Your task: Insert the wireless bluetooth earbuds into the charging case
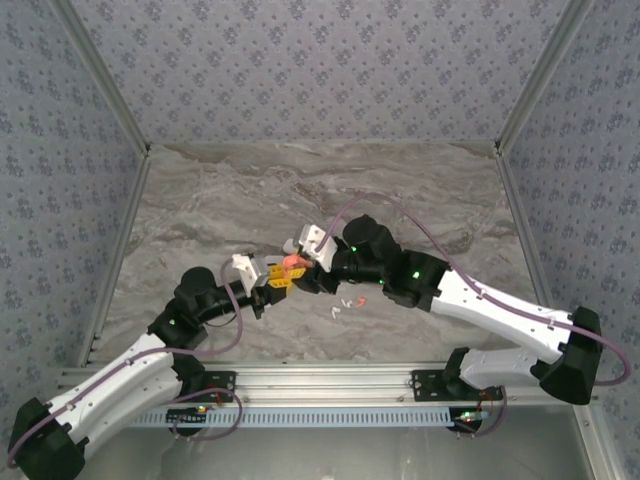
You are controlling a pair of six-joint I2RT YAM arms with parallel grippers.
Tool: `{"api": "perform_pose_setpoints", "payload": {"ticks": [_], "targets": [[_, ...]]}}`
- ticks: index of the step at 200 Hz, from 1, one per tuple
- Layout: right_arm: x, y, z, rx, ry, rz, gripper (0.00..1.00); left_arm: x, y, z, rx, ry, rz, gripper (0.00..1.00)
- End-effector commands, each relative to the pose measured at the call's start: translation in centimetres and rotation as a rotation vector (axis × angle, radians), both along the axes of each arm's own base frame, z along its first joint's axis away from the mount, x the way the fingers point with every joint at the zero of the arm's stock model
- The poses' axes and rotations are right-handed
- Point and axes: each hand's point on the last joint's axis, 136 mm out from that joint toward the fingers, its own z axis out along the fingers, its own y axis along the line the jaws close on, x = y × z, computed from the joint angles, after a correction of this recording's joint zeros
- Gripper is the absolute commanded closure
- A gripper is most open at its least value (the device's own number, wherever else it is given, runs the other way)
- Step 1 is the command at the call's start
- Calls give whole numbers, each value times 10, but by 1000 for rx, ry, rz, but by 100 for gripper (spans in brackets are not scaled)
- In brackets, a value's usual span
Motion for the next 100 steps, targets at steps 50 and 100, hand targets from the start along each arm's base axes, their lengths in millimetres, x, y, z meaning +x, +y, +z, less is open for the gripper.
{"api": "perform_pose_setpoints", "payload": {"ticks": [50, 100], "targets": [[46, -85, -18, 51, 388, -401, 50, -1, 2, 28, -55, -70, 7, 100], [52, -133, -114, -84, 687, -661, 50, -2, 3, 27, -55, -73, 8, 100]]}}
